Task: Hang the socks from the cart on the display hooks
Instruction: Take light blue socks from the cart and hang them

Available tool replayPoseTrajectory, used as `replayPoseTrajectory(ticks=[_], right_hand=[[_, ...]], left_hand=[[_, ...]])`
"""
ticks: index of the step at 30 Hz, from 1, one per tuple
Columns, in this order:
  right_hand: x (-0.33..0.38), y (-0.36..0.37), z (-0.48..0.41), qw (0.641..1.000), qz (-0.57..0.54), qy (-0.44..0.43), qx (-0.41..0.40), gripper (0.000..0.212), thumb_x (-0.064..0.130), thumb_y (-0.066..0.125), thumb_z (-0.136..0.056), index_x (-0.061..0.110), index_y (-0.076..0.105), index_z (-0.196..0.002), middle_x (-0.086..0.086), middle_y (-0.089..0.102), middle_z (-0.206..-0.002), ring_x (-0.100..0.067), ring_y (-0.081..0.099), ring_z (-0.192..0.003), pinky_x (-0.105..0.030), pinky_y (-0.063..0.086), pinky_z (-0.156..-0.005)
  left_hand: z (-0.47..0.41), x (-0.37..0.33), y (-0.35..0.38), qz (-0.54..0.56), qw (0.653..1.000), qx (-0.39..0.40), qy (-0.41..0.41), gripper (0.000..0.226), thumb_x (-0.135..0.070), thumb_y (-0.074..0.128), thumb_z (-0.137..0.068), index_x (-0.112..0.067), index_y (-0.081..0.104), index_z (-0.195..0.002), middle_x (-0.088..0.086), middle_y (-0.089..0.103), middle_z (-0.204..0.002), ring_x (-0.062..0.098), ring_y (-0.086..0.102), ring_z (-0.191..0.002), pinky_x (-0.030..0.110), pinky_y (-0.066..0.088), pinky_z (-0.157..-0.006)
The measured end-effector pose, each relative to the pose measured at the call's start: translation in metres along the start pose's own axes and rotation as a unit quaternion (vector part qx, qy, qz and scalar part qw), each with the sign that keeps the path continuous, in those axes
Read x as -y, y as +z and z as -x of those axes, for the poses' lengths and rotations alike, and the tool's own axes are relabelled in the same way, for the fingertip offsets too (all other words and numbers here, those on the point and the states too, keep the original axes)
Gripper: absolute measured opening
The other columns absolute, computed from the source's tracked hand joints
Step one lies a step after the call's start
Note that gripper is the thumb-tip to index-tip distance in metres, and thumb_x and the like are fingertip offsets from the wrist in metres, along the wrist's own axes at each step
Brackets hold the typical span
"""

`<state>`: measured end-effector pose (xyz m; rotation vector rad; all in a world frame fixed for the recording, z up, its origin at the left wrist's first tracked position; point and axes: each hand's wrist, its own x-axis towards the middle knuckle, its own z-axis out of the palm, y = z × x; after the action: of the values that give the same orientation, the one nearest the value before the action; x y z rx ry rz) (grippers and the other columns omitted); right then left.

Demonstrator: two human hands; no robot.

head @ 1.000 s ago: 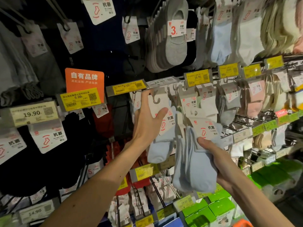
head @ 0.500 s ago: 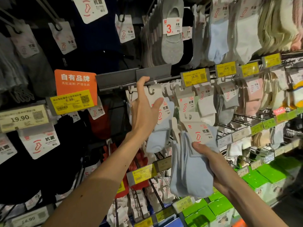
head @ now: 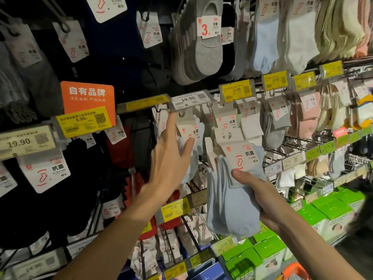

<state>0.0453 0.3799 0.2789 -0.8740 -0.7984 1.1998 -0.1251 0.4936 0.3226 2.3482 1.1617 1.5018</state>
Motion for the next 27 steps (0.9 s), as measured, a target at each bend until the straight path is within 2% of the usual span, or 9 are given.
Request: replayPoseTrajectory(ticks=[2,4,7,10,13,15,20,24,27], right_hand=[[-0.001,0.001,-0.001,1.0,-0.001,-0.004,0.001,0.033,0.017,0.071,-0.071,0.015,0.073,-0.104,-0.013,0.076,-0.105,-0.025,0.074,-0.085,-0.032,0.06,-0.067],[-0.002,0.008,-0.003,1.0,-0.007,-0.003,0.011,0.033,0.017,0.07,-0.069,0.014,0.072,-0.102,-0.012,0.077,-0.1,-0.023,0.074,-0.079,-0.03,0.059,-0.064],[-0.008,0.026,-0.007,1.0,-0.002,-0.002,0.027,0.041,0.01,0.08,-0.066,0.012,0.07,-0.106,-0.009,0.078,-0.096,-0.021,0.075,-0.078,-0.029,0.059,-0.063],[-0.018,0.048,-0.01,0.999,0.011,-0.018,0.038,0.045,0.012,0.082,-0.068,0.013,0.07,-0.111,-0.009,0.077,-0.104,-0.023,0.074,-0.086,-0.034,0.057,-0.073],[-0.023,0.061,-0.011,0.999,-0.001,-0.034,0.008,0.046,0.041,0.069,-0.073,0.018,0.068,-0.114,-0.001,0.078,-0.099,-0.018,0.075,-0.086,-0.032,0.059,-0.07],[-0.025,0.065,-0.012,0.999,0.012,-0.043,-0.005,0.058,0.06,0.065,-0.073,0.023,0.067,-0.117,0.001,0.077,-0.104,-0.019,0.074,-0.095,-0.036,0.059,-0.08],[-0.027,0.067,-0.013,0.997,0.055,-0.056,-0.028,0.024,0.035,0.067,-0.088,0.023,0.072,-0.108,-0.002,0.078,-0.1,-0.023,0.075,-0.092,-0.039,0.058,-0.08],[-0.02,0.057,-0.015,0.992,0.109,-0.06,-0.008,0.028,0.034,0.07,-0.076,0.017,0.074,-0.098,-0.003,0.078,-0.098,-0.02,0.075,-0.091,-0.036,0.057,-0.078],[-0.002,0.042,-0.016,0.993,0.109,-0.048,0.021,0.028,0.024,0.07,-0.074,0.01,0.072,-0.099,-0.003,0.078,-0.094,-0.017,0.075,-0.081,-0.028,0.056,-0.065]], left_hand=[[0.03,-0.004,-0.005,0.018,1.0,-0.007,0.005,0.059,-0.039,0.054,-0.1,-0.028,0.029,-0.152,-0.001,0.053,-0.142,0.01,0.051,-0.126,0.029,0.044,-0.102],[0.051,-0.01,-0.006,0.101,0.992,0.028,-0.07,0.048,-0.052,0.048,-0.096,-0.032,0.046,-0.139,-0.015,0.055,-0.134,0.0,0.049,-0.125,0.022,0.04,-0.102],[0.052,-0.022,-0.001,0.332,0.897,0.106,-0.271,0.04,-0.062,0.048,-0.087,-0.034,0.066,-0.11,-0.013,0.072,-0.111,0.006,0.064,-0.112,0.033,0.048,-0.101],[0.047,-0.031,0.002,0.414,0.838,0.075,-0.346,0.031,-0.046,0.052,-0.098,-0.026,0.071,-0.113,-0.005,0.076,-0.108,0.014,0.07,-0.106,0.043,0.053,-0.1],[0.048,-0.033,0.0,0.395,0.857,0.011,-0.33,0.028,-0.036,0.05,-0.102,-0.02,0.071,-0.111,-0.003,0.076,-0.105,0.014,0.072,-0.102,0.044,0.055,-0.096],[0.05,-0.033,-0.001,0.369,0.873,-0.003,-0.32,0.028,-0.037,0.048,-0.103,-0.021,0.07,-0.107,-0.003,0.077,-0.103,0.013,0.072,-0.099,0.043,0.056,-0.094],[0.052,-0.025,0.0,0.337,0.891,-0.056,-0.299,0.026,-0.035,0.053,-0.101,-0.018,0.072,-0.105,-0.003,0.077,-0.098,0.013,0.073,-0.094,0.045,0.058,-0.088],[0.05,-0.013,-0.008,0.262,0.931,-0.092,-0.237,0.028,-0.036,0.055,-0.099,-0.02,0.068,-0.08,-0.008,0.07,-0.073,0.006,0.065,-0.069,0.025,0.053,-0.062],[0.044,-0.003,-0.026,0.184,0.962,-0.073,-0.19,0.033,-0.04,0.057,-0.097,-0.016,0.061,-0.075,-0.01,0.056,-0.056,0.004,0.048,-0.051,0.025,0.039,-0.048]])
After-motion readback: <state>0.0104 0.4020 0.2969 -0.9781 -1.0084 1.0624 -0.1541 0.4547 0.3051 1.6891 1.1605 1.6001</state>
